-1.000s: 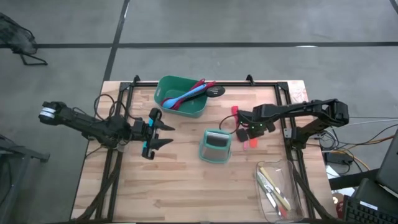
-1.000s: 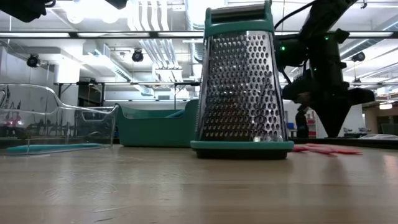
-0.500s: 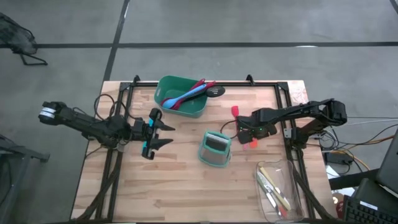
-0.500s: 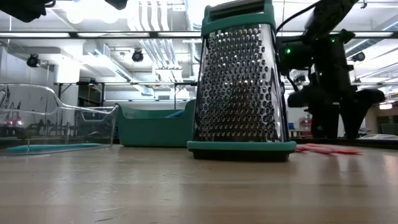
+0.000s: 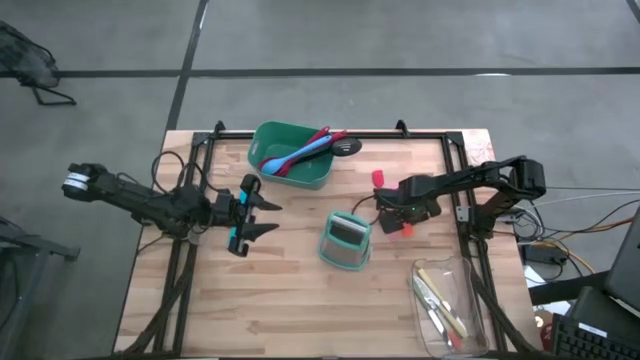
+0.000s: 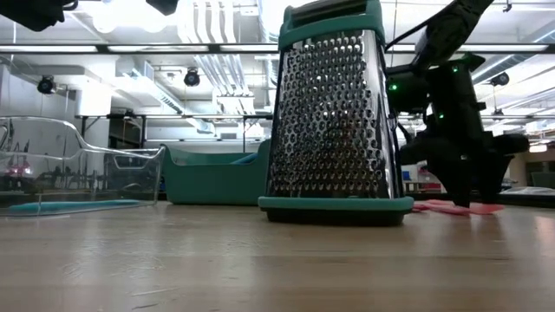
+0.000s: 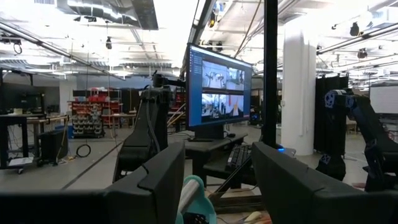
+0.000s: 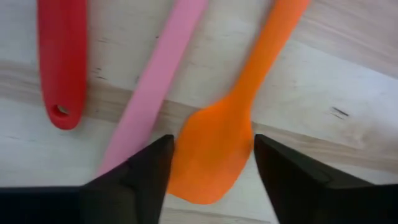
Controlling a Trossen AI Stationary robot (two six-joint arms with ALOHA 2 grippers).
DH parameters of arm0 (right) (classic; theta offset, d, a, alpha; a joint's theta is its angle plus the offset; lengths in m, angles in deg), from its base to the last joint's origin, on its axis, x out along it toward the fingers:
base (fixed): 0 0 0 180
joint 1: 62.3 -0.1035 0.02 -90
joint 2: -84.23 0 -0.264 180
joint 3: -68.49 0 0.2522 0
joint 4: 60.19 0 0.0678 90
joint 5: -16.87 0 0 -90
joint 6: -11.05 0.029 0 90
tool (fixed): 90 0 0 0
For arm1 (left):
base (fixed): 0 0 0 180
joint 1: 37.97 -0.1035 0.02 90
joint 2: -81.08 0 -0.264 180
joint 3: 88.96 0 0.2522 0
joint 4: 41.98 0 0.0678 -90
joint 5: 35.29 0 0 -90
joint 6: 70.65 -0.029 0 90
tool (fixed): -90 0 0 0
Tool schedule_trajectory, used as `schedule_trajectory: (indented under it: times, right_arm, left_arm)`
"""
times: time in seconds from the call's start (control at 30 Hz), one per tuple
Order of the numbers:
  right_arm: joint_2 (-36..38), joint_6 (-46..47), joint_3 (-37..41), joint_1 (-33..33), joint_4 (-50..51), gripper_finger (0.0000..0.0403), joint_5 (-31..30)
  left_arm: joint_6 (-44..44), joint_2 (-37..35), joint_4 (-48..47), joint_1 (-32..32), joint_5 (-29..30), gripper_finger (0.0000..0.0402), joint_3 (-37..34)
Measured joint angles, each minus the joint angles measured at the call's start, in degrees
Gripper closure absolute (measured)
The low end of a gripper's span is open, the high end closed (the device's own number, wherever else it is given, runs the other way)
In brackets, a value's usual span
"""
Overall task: Pick & Place Kitchen Items
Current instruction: Put the orange spatula into the top transparent bin
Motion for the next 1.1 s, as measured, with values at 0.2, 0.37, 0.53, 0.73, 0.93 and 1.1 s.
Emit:
schedule_trajectory:
  times: [0.2, 0.37, 0.53, 0.73, 0.93, 1.1]
  right_arm:
    - [0.2, -2.0, 0.3, 0.0, -3.6, 0.0302, 1.5]
    - [0.8, -3.8, -0.3, 0.0, -2.7, 0.0331, 1.6]
    - [5.5, -4.2, -1.0, -0.1, 3.2, 0.0331, -2.8]
    - [15.0, -4.3, -2.4, -0.2, 5.6, 0.0331, -9.6]
    - [25.0, -7.1, -4.5, -2.0, 0.5, 0.0331, -17.9]
    - [29.5, -18.4, -5.9, -6.7, -14.2, 0.0331, -25.6]
  left_arm:
    - [0.0, 0.0, -0.3, 0.0, 0.0, 0.0209, 0.0]
    - [0.2, 0.0, -0.4, 0.0, 0.0, 0.0209, 0.0]
    - [1.0, 0.0, -1.2, 0.0, 0.0, 0.0209, 0.0]
    - [2.5, 0.0, -2.0, 0.0, 0.0, 0.0209, 0.0]
    - [3.1, 0.0, -2.7, 0.0, 0.2, 0.0209, 0.0]
    - [4.6, 0.0, -2.8, 0.0, 0.5, 0.0209, 0.0]
